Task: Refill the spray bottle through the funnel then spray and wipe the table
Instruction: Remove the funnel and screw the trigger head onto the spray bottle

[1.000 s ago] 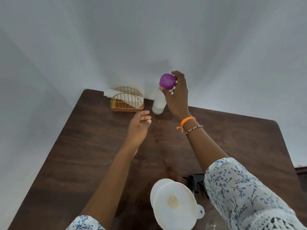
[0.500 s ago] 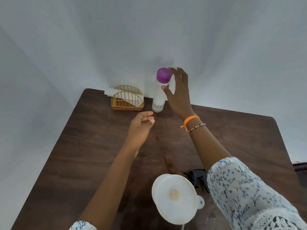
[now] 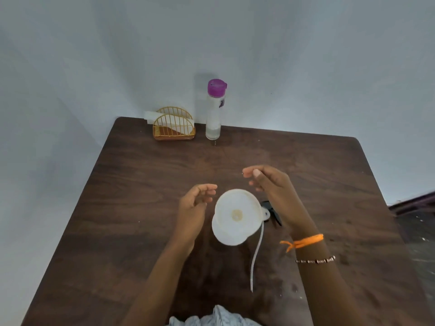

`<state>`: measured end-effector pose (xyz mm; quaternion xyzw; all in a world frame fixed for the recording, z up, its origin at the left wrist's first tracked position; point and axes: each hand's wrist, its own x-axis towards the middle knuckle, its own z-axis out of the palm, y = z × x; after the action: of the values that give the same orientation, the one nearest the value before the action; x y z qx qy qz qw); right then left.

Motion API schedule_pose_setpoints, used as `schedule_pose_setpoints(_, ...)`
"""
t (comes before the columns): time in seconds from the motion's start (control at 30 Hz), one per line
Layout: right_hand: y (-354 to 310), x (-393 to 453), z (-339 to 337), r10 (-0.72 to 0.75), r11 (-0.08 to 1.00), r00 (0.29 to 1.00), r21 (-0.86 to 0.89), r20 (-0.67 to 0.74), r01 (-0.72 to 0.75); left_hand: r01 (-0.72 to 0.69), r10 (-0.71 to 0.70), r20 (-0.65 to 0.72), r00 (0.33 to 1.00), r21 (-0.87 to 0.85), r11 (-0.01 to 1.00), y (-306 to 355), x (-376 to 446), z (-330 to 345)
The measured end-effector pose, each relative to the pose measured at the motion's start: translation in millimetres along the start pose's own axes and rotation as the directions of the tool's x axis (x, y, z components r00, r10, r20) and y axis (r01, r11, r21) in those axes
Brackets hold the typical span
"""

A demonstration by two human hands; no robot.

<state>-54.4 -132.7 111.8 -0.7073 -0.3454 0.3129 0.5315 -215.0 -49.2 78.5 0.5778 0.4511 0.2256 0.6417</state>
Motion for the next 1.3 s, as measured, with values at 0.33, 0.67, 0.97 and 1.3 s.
schedule_pose_setpoints(0.33,25,-61,22,0.032,0.994,0.983,-0.093,-0.178,-0.049,-0.104,0.075,0.174,0.982,0.162,0.981,-48,-35,10)
schedule_pose_setpoints(0.67,17,-64,16,0.095,0.995,0.928,0.010,-0.360,-0.098,-0.235,0.217,0.111,0.970,0.190,0.953,-40,-36,27)
schedule_pose_setpoints(0.97,14,-70,7,0.223,0.949,0.919,0.288,-0.325,-0.128,-0.239,0.228,0.075,0.971,0.230,0.943,-42,-30,27)
schedule_pose_setpoints(1.3,28,-71,6,0.161,0.965,0.951,0.242,-0.263,-0.097,-0.276,0.265,0.080,0.961,0.317,0.907,-46,-24,26)
